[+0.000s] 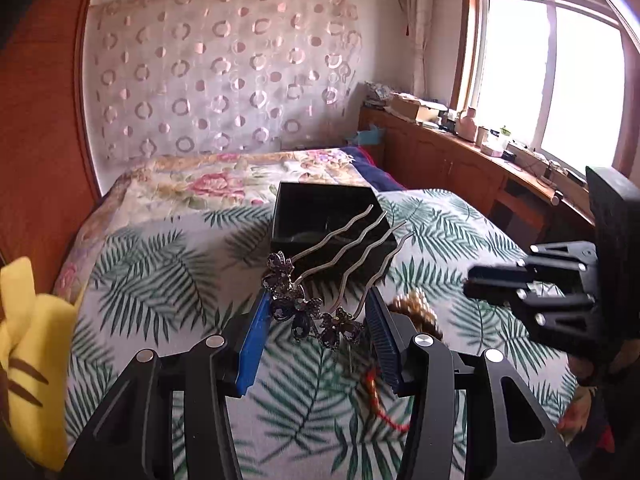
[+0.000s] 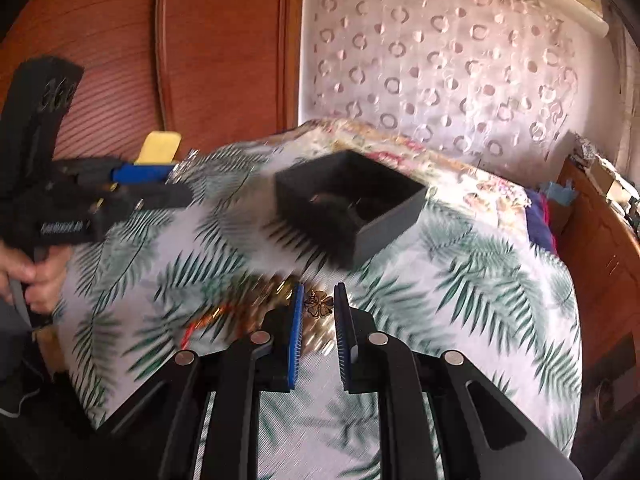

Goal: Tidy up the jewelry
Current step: 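Carry the hairpins and gold flower piece into the black box while releasing both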

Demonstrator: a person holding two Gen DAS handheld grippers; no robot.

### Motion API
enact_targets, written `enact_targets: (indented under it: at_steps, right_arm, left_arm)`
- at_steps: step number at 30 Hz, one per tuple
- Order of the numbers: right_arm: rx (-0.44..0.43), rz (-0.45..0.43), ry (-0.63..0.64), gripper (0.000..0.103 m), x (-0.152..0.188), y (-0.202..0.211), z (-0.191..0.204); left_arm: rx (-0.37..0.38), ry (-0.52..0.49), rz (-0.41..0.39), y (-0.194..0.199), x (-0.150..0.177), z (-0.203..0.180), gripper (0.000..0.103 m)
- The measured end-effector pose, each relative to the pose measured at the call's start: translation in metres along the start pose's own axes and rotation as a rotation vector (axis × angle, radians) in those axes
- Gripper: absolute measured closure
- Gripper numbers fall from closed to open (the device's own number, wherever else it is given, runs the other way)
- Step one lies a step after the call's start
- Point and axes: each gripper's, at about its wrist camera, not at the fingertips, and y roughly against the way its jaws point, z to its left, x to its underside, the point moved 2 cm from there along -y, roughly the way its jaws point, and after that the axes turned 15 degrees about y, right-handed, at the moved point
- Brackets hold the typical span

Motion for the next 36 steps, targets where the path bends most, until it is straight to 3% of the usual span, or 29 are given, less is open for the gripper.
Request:
enact_targets:
  at_steps: [8, 24, 29, 33, 36]
  right_arm:
    - [0.033, -0.015, -0.023, 0.086, -0.028, -0.031, -0.038]
    - [0.012, 0.02, -0.023, 0.086, -0.048, -0.066, -0.057]
    - [0.008, 0.022, -0.024, 0.086, -0.053, -0.071, -0.062]
    - [0.002, 0.025, -0.026, 0.086, -0.054, -0.073, -0.062]
    - [-0.014, 0.02, -0.036, 0.086, -0.054, -0.078, -0.063]
  left_arm:
    - [-0.007, 0.017, 0.027, -0.04, -0.031, -0.002, 0.057]
    - [-0.06, -0.003, 0.156, -0.121, -0.059, -0.009, 0.057]
    - [-0.079, 0.006, 0.155, -0.127, -0.06, -0.008, 0.056]
    - [-0.065, 0.028, 0.132, -0.12, -0.062, -0.007, 0.045]
    - [-0.049, 0.045, 0.112, -0.11, -0.064, -0.004, 0.043]
